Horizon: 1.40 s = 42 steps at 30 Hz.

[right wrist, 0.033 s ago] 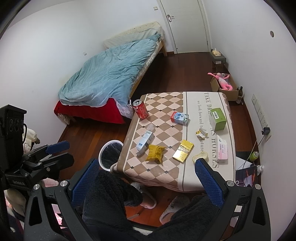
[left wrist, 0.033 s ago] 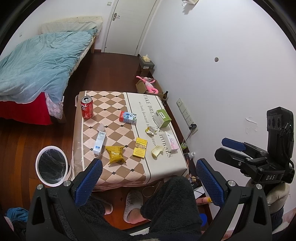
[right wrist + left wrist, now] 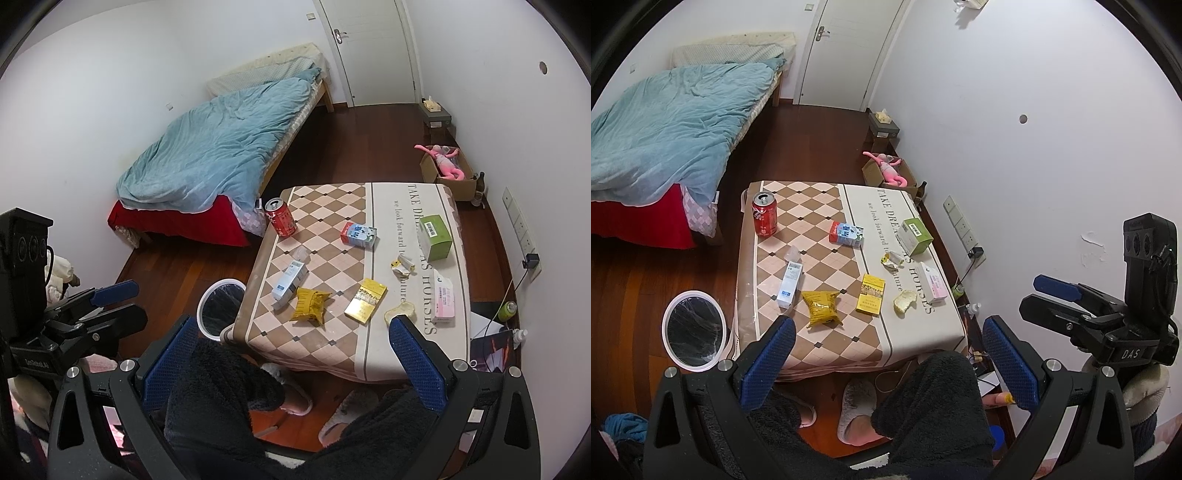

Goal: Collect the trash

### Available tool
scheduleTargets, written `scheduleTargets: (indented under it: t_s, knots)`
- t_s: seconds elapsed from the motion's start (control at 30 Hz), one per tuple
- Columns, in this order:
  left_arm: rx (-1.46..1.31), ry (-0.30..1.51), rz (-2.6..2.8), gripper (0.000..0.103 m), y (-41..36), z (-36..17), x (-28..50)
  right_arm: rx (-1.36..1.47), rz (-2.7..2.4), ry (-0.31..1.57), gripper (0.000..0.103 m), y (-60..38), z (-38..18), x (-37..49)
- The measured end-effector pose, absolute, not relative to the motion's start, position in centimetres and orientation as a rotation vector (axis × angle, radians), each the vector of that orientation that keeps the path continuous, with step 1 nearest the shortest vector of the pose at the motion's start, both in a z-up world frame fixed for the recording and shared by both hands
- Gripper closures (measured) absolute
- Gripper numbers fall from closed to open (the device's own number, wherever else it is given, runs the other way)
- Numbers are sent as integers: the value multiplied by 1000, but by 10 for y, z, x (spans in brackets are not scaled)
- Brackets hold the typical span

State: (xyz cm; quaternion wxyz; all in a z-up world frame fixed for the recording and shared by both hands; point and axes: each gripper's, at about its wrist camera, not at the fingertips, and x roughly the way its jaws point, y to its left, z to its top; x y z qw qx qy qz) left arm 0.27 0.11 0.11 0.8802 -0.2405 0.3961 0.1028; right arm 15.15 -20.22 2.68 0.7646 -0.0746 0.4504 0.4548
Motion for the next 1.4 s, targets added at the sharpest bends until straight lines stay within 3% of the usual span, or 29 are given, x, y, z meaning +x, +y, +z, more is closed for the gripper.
scheduleTargets:
  t_s: [0.77, 1.0, 1.13, 1.2, 1.3, 1.37, 1.4]
  knots:
    - [-453, 852, 321, 0, 7, -17, 16, -112, 923, 1003, 0, -197, 12, 159]
    - [-272, 948, 654, 0, 68, -104, 67, -41, 720, 1147, 1, -160, -89, 201]
    - [-262, 1058, 708, 0, 121, -155, 94, -35, 623, 1279, 29, -120, -168, 241]
    - [-271, 1117, 707, 1, 139, -179, 110, -57, 578, 1309, 29, -99, -203, 261]
    - [-326, 1246, 650, 6, 149, -234, 138, -43, 525, 1355, 28, -79, -239, 284]
    - [-353, 1324, 602, 24, 155, -267, 159, -66, 478, 1365, 28, -67, -262, 300]
    - [-367, 1351, 581, 26, 156, -281, 166, -77, 456, 1379, 28, -62, -275, 307]
